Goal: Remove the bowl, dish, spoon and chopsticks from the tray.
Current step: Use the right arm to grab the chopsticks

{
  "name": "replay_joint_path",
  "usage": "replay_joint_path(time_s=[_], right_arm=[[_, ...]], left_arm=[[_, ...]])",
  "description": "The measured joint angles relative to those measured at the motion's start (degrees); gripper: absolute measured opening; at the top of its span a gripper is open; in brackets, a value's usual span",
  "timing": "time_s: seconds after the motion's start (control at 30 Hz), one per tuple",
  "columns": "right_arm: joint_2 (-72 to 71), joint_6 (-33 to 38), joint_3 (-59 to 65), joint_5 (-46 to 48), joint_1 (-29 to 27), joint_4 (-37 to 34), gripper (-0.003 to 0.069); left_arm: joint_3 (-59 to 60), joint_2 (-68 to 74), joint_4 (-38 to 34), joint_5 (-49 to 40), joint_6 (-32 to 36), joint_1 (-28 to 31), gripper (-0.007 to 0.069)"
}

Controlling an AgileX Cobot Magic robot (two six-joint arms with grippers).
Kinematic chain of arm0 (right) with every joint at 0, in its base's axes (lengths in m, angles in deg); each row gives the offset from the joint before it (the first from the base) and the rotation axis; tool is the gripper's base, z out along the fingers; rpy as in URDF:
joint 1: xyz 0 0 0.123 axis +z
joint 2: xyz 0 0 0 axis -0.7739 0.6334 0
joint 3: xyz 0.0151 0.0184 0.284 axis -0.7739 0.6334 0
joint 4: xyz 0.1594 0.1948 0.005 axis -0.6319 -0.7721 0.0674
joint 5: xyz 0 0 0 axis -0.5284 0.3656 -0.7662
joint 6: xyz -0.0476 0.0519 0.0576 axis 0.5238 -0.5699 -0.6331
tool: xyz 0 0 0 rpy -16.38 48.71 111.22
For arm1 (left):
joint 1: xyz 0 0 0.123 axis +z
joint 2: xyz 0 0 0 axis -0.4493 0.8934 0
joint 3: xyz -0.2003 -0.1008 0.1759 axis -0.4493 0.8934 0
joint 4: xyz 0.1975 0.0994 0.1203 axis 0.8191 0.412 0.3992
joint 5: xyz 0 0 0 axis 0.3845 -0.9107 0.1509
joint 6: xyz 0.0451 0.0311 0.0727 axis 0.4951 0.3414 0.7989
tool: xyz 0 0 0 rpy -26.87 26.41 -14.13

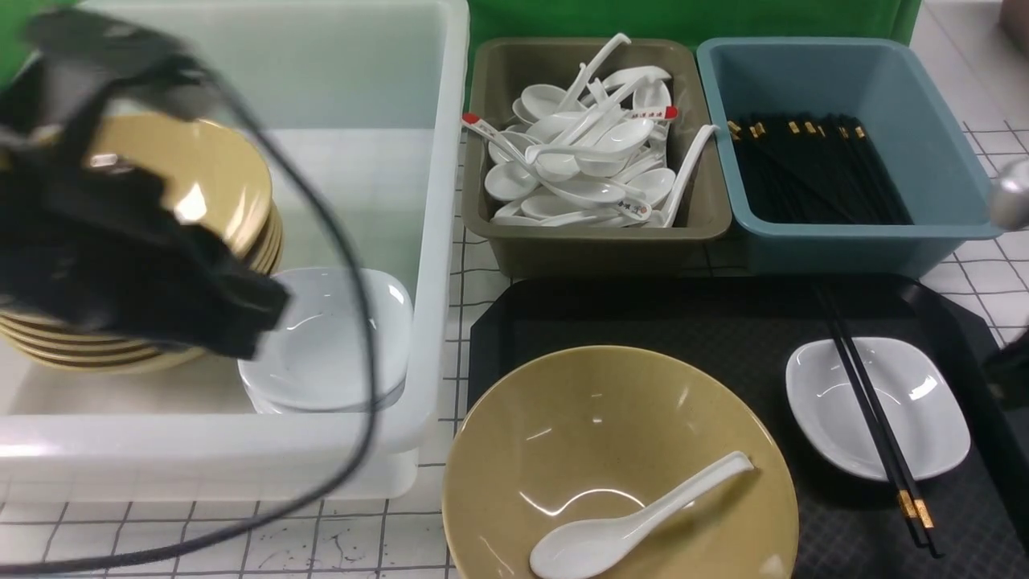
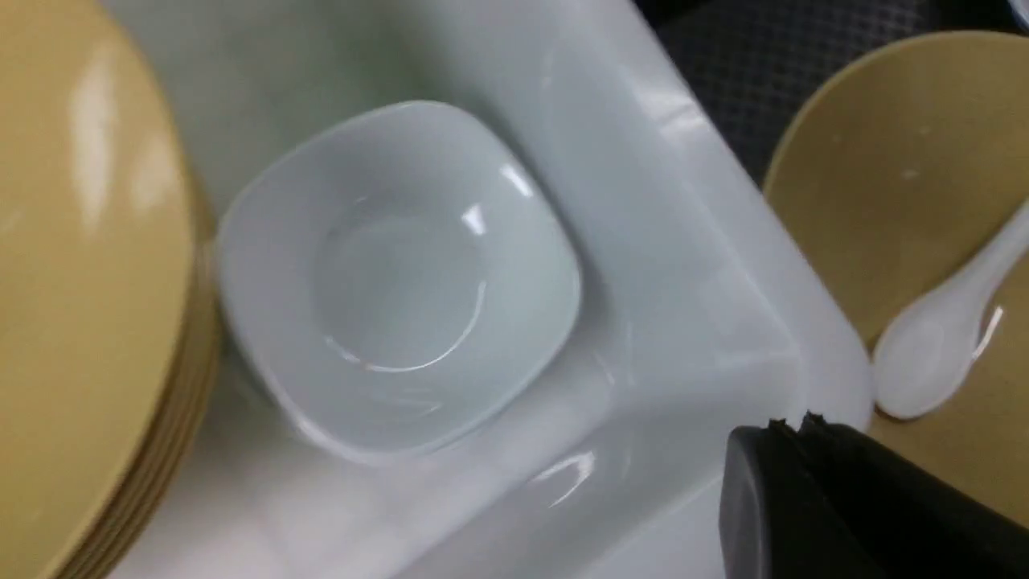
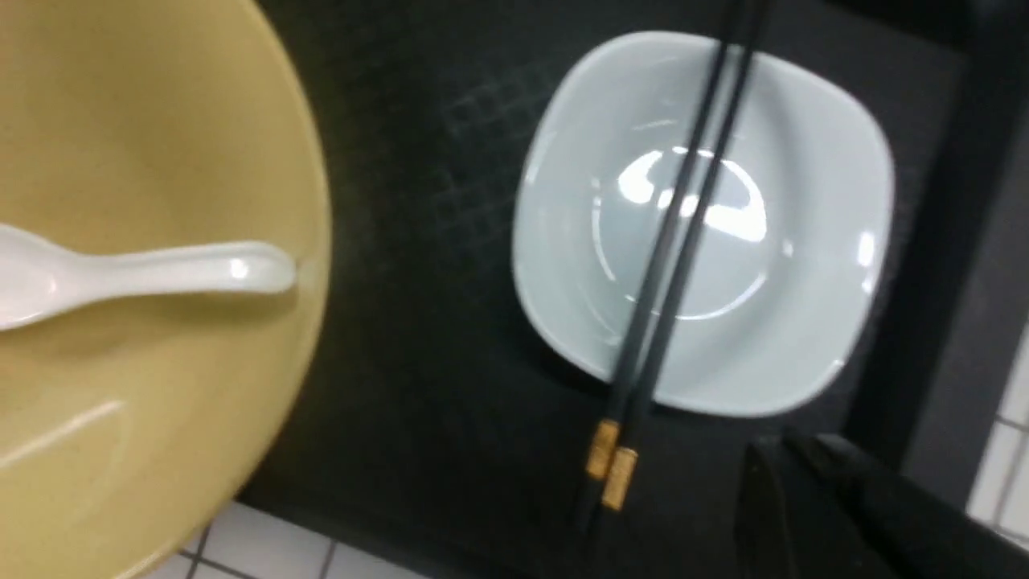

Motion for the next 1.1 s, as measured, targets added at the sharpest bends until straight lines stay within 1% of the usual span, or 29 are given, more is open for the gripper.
replay_joint_path(time_s=[0.1,0.17,0.2,0.27,0.3,0.33,0.47,0.5,0.53,0.6,0.73,0.87,0.93,1.0,1.03,1.07,1.1], right_arm=[[4.3,-0.3,-2.3,-0.1,0.6,0.0,0.0069],[7.3,-0.3,-3.9,-0.2,0.9,0.0,0.0117],[7.9,-0.4,-4.3,-0.2,0.9,0.0,0.0130],[11.0,-0.9,-5.8,-0.6,0.9,0.0,0.0229],[12.7,-1.8,-6.8,-1.3,0.9,0.0,0.0308],[13.1,-2.0,-6.9,-1.5,0.9,0.0,0.0328],[16.5,-2.6,-7.7,-2.5,0.9,0.0,0.0481],[17.1,-2.8,-7.7,-2.6,0.9,0.0,0.0500],[18.7,-3.2,-7.7,-2.7,0.9,0.4,0.0534],[21.2,-3.8,-7.7,-2.7,0.9,1.4,0.0559],[26.2,-5.5,-7.8,-3.5,0.9,2.7,0.0564],[30.2,-6.6,-7.8,-5.0,0.9,2.9,0.0538],[32.0,-7.1,-7.8,-5.4,0.9,2.9,0.0495],[33.2,-7.6,-7.8,-5.7,0.9,2.9,0.0407],[33.4,-7.6,-7.8,-5.7,0.9,2.9,0.0398],[33.6,-7.7,-7.8,-5.7,0.9,2.9,0.0349],[33.7,-7.8,-7.8,-5.7,0.9,2.9,0.0261]], left_arm=[[-3.2,4.7,1.8,0.0,-0.1,-6.6,-0.0005],[-4.1,6.5,2.2,0.2,-0.1,-10.1,-0.0005],[-4.3,7.1,2.2,0.4,-0.1,-11.0,-0.0005],[-4.4,8.3,2.2,0.6,-0.1,-13.4,-0.0005],[-4.4,8.9,2.2,0.6,-0.1,-14.9,-0.0005],[-4.4,8.9,2.2,0.6,-0.1,-15.2,-0.0005],[-4.4,9.4,2.3,0.6,-0.1,-16.7,-0.0005],[-4.4,9.4,2.3,0.6,-0.1,-16.7,-0.0005],[-4.4,9.4,2.3,0.6,-0.1,-16.7,-0.0005],[-4.5,9.4,2.4,0.6,-0.1,-16.7,-0.0005],[-4.5,9.4,2.4,0.5,-0.1,-16.7,-0.0005],[-4.5,9.4,2.4,0.4,-0.1,-16.7,-0.0005],[-4.5,9.4,2.4,0.4,-0.1,-16.7,-0.0005],[-4.5,9.4,2.5,0.4,-0.1,-16.7,-0.0005],[-4.5,9.4,2.5,0.4,-0.1,-16.7,-0.0005],[-4.5,9.4,2.5,0.4,-0.1,-16.7,-0.0005],[-4.5,9.4,2.6,0.4,-0.1,-16.7,-0.0005]])
